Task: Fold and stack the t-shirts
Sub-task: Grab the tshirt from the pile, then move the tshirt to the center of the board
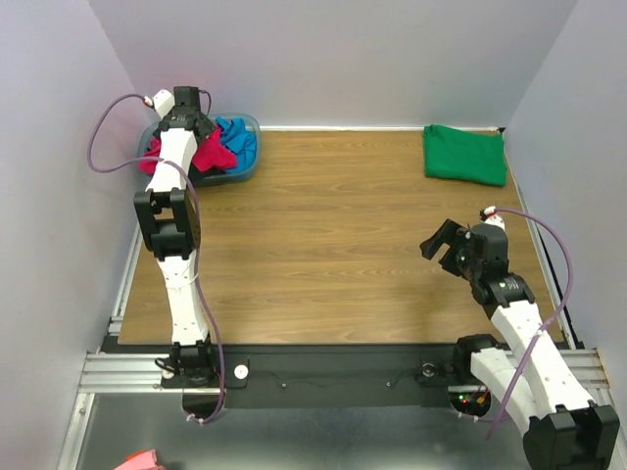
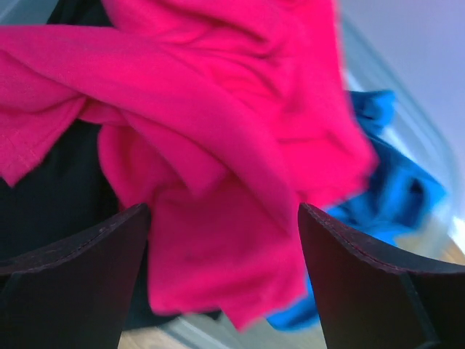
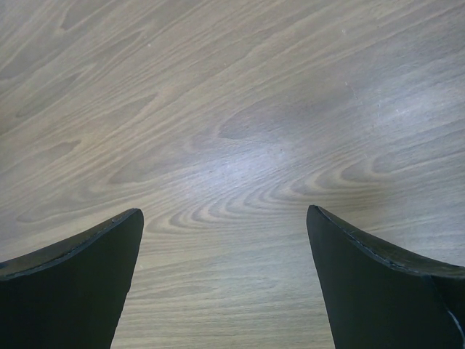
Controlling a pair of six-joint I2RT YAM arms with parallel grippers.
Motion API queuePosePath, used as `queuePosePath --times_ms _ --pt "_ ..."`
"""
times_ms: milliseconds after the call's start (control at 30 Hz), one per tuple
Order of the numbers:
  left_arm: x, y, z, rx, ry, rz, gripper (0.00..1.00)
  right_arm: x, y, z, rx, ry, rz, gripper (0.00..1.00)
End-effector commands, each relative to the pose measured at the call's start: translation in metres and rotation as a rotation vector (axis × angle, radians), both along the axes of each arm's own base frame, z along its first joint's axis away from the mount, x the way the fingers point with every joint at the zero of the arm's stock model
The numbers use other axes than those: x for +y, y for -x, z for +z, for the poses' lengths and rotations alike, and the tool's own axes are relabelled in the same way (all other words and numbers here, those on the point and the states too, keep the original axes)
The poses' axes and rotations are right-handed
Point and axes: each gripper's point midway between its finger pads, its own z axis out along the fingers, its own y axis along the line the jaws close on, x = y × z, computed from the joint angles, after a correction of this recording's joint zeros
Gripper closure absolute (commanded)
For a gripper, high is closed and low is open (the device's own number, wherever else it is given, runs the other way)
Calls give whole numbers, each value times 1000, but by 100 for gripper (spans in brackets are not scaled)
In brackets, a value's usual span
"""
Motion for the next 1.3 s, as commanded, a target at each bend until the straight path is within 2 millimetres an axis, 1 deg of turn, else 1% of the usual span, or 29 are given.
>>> queuePosePath --times_ms 0,33,67,100,167,267,300,333,367,400,433,467,533,567,667,700,733,767,867,967,1000,1033,1067,1100,1133,1167,1200,1233,1267 --pt "23 -8 1 -29 7 22 8 2 -5 1 -16 5 20 0" --pt "24 -11 -2 -26 22 14 12 2 -5 -1 -11 6 19 0" --pt "22 -15 -12 -15 43 5 22 2 -5 -4 -2 7 15 0" --pt "20 -17 -12 -22 52 -4 25 2 -5 -4 1 8 15 0" --pt "16 -23 -10 -41 68 -23 36 3 -6 -3 0 5 23 0" --pt "11 -26 -3 -63 89 -51 85 3 -6 -3 -2 7 24 0" --pt "9 -25 6 -75 93 -55 100 3 -5 -3 -4 8 29 0" --pt "8 -24 10 -81 99 -62 100 4 -5 -2 -8 5 32 0" --pt "7 -21 26 -108 93 -71 100 4 -5 -2 -8 4 34 0" --pt "6 -20 38 -127 91 -74 100 5 -5 -2 -8 1 37 0" --pt "7 -18 45 -134 82 -79 100 6 -4 -2 -7 -1 41 0" --pt "6 -14 64 -165 72 -86 100 6 -4 -3 -4 -1 41 0" --pt "8 -9 82 -186 52 -89 100 6 -4 -2 -7 -4 42 0" --pt "7 -4 100 -214 47 -94 100 6 -4 -3 -6 -3 42 0" --pt "3 4 129 -260 35 -121 100 6 -4 -2 -7 -2 43 0" --pt "1 9 148 -294 30 -131 100 6 -4 -1 -9 -2 41 0" --pt "1 11 157 -311 26 -137 100 6 -4 -2 -8 0 42 0" --pt "-1 17 172 -336 17 -148 100 6 -4 -2 -7 -1 41 0" --pt "-6 26 198 -379 23 -172 100 6 -4 -3 -6 -3 42 0" --pt "-22 34 224 -432 49 -240 100 6 -4 -2 -7 -4 42 0" --pt "-32 43 245 -476 60 -286 100 6 -4 -2 -7 -3 40 0" --pt "-40 48 256 -498 59 -309 100 5 -4 -2 -7 -2 38 0" --pt "-47 61 277 -535 47 -329 100 6 -4 -2 -7 -3 38 0" --pt "-71 68 290 -557 33 -383 100 6 -4 -2 -7 -3 38 0" --pt "-83 76 300 -569 5 -445 100 6 -4 -1 -10 -6 37 0" --pt "-106 95 322 -613 -12 -500 100 5 -4 -1 -12 -7 33 0" --pt "-143 109 335 -642 -12 -585 100 5 -4 0 -15 -6 34 0" --pt "-162 119 341 -656 -18 -646 100 6 -4 0 -15 -6 35 0" --pt "-183 133 352 -687 -36 -706 99 6 -4 3 -25 -7 35 0"
